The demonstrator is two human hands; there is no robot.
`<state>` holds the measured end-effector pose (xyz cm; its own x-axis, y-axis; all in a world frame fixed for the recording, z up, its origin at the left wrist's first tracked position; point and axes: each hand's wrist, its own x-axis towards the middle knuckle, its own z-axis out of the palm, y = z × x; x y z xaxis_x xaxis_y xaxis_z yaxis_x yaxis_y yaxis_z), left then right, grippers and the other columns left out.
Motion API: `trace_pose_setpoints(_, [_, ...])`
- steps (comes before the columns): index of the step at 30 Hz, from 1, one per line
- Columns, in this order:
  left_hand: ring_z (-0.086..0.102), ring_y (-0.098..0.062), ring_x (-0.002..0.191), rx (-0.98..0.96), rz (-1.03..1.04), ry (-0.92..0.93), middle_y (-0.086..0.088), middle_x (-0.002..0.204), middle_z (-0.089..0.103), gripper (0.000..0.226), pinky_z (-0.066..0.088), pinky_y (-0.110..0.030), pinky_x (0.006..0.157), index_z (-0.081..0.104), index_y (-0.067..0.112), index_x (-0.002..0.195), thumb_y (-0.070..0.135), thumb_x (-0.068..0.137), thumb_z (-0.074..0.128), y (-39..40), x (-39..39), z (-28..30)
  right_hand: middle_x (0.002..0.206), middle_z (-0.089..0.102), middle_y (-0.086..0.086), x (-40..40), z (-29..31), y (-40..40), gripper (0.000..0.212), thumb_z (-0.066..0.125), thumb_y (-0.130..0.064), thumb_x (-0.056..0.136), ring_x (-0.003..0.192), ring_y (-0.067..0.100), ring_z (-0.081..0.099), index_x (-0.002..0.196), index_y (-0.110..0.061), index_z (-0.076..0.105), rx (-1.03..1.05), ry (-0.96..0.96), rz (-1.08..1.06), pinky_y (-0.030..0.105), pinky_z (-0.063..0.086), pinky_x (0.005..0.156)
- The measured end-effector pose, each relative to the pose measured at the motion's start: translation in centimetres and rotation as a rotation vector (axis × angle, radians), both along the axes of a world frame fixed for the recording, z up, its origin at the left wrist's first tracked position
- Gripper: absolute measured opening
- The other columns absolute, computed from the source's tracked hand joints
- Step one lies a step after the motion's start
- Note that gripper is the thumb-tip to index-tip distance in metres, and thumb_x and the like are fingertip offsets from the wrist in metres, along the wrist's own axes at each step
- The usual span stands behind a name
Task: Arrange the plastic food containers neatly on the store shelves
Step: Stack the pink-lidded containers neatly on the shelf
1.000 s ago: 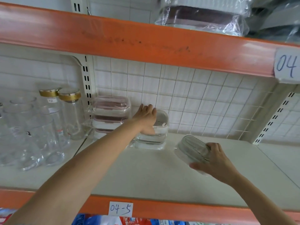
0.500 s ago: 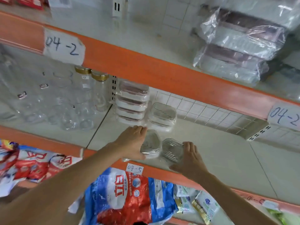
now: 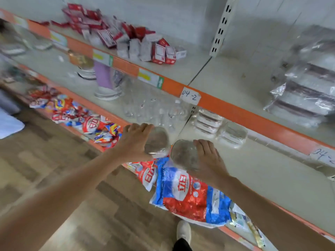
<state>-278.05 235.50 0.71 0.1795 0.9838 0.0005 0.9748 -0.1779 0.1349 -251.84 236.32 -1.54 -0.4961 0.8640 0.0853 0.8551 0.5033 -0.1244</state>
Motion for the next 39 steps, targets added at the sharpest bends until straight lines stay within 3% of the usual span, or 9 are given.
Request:
trace_pose_setpoints(5, [0.037,-0.03,0.116,0.21,0.084,-0.023,-0.008,0.127,0.036,0.099,0.032,-0.039,0.097,0.037,0.019,0.139,0.047,0.053,0.079,-0.1,-2.3,8.1,0.123,0.051,0.011,-2.0,7.6,0.3,0.09,0.078,-0.049,0.057,0.112,0.032,0.048,0.129,-0.003,0.049,0.235,0.064,0.006,0.04,0.038,0.096])
trace_pose_setpoints(9, [0.031,-0.032,0.119,0.275,0.119,-0.058,-0.01,0.126,0.03,0.104,0.03,-0.043,0.102,0.032,0.023,0.142,0.047,0.054,0.082,2.6,-0.3,12.8,0.127,0.043,0.01,0.1,13.0,2.6,0.094,0.078,-0.05,0.057,0.112,0.03,0.041,0.135,-0.009,0.043,0.32,0.115,-0.11,0.039,0.035,0.094])
trace_pose_setpoints(12, [0.031,-0.036,0.121,0.234,0.15,-0.163,-0.012,0.128,0.028,0.105,0.033,-0.047,0.103,0.027,0.025,0.142,0.047,0.056,0.083,5.4,1.9,14.6,0.128,0.035,0.009,2.4,15.2,5.6,0.094,0.076,-0.052,0.064,0.113,0.027,0.034,0.139,-0.012,0.036,0.259,0.179,-0.198,0.036,0.032,0.099])
trace_pose_setpoints(17, [0.024,-0.034,0.132,0.136,0.135,-0.157,-0.009,0.138,0.023,0.104,0.032,-0.048,0.106,0.025,0.021,0.141,0.053,0.058,0.08,10.8,4.1,16.4,0.131,0.033,0.007,4.4,15.4,11.8,0.078,0.069,-0.051,0.075,0.125,0.028,0.031,0.139,-0.023,0.034,0.022,0.191,-0.309,0.039,0.031,0.105])
trace_pose_setpoints(19, [0.021,-0.032,0.134,0.104,0.125,-0.138,-0.008,0.139,0.022,0.105,0.03,-0.047,0.108,0.025,0.019,0.141,0.053,0.058,0.08,12.9,4.9,17.1,0.139,0.031,0.007,4.8,14.7,13.9,0.073,0.062,-0.053,0.081,0.133,0.026,0.025,0.141,-0.025,0.031,-0.006,0.107,-0.322,0.039,0.022,0.111])
trace_pose_setpoints(23, [0.026,-0.029,0.131,0.129,0.1,-0.132,-0.006,0.137,0.027,0.102,0.03,-0.043,0.106,0.028,0.017,0.139,0.05,0.059,0.081,16.1,6.4,18.5,0.155,0.009,0.008,4.4,14.0,17.2,0.076,0.053,-0.05,0.089,0.145,0.024,0.002,0.149,-0.023,0.014,-0.015,0.044,-0.355,0.039,0.006,0.116])
trace_pose_setpoints(27, [0.033,-0.026,0.122,0.141,0.05,-0.137,-0.003,0.13,0.034,0.091,0.036,-0.039,0.096,0.033,0.015,0.13,0.048,0.061,0.081,18.3,7.0,19.3,0.144,0.022,0.009,3.5,14.6,19.0,0.067,0.058,-0.046,0.087,0.135,0.029,0.019,0.143,-0.028,0.026,0.049,0.034,-0.452,0.044,0.022,0.11])
trace_pose_setpoints(30, [0.034,-0.023,0.119,0.147,0.006,-0.132,0.0,0.128,0.035,0.086,0.035,-0.037,0.092,0.035,0.019,0.129,0.046,0.062,0.081,20.1,7.5,19.6,0.144,0.026,0.005,3.9,14.6,20.4,0.064,0.055,-0.039,0.091,0.134,0.026,0.022,0.146,-0.024,0.024,0.038,0.06,-0.463,0.04,0.03,0.105])
trace_pose_setpoints(39, [0.034,-0.022,0.124,0.157,-0.248,-0.154,-0.002,0.13,0.038,0.081,0.036,-0.037,0.1,0.039,0.016,0.131,0.039,0.065,0.081,27.7,9.9,20.6,0.156,0.015,0.0,4.2,14.2,24.1,0.061,0.052,-0.027,0.094,0.145,0.022,0.006,0.146,-0.02,0.02,-0.022,0.147,-0.597,0.037,0.023,0.113])
